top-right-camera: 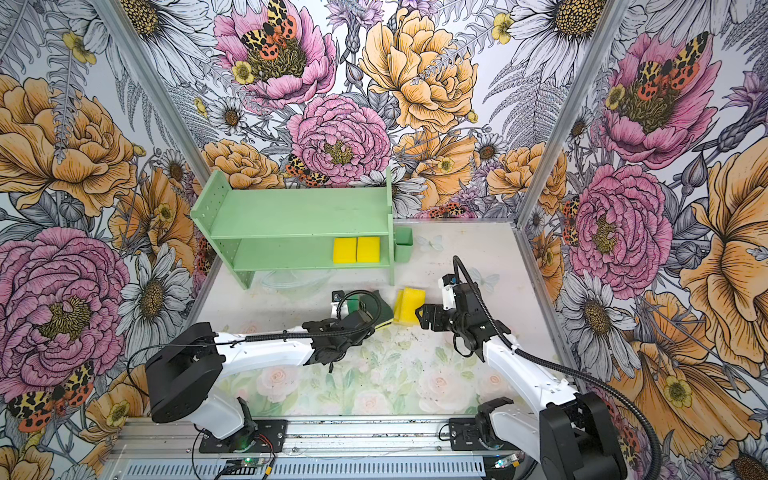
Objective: Place and organize the cleaning sponges onto the shelf
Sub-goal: 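Lift the bright green sponge with the left gripper toward the shelf, then carry the bright green sponge onto the lower shelf beside the yellow sponges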
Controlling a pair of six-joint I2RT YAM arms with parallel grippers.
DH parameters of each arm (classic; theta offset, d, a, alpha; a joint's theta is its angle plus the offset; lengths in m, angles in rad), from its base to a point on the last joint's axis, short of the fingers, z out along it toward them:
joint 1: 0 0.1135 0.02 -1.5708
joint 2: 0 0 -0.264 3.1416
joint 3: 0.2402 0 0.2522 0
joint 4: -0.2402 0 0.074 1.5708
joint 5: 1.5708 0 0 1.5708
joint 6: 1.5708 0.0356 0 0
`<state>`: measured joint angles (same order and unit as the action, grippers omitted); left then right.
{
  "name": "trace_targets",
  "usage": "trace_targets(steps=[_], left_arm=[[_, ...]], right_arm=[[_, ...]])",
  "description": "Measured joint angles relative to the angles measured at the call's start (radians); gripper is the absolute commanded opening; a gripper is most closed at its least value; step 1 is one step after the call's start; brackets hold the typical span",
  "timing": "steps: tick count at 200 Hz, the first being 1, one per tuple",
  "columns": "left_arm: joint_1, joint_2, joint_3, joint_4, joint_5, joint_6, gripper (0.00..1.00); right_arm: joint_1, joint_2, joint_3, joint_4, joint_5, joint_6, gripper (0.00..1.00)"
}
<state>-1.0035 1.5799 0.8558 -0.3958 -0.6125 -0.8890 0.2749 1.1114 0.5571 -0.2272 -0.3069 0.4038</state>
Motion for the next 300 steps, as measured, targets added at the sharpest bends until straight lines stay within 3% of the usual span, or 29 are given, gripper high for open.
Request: trace_targets(steps=[85,183,255,300], left_arm=[[0.016,-0.143,-0.013,-0.056,-0.055,0.071,0.6],[0.183,-0.409,-0.034,-0.047,-0.093,0.274,0.6],[0.375,-0.431,-0.08,0.091,-0.01,0.435,0.6],[0.398,-0.389,-0.08,0.192,0.001,0.518,0.6]], right_arm=[[0.0,0.004,0.0,0.0,0.0,0.0,0.89],[0.0,0.05,0.03,0.0,0.002,0.0,0.89],[0.0,0.062,0.062,-0.001,0.008,-0.001,0.89],[0.0,0.082,0.1,0.0,0.015,-0.008,0.89]])
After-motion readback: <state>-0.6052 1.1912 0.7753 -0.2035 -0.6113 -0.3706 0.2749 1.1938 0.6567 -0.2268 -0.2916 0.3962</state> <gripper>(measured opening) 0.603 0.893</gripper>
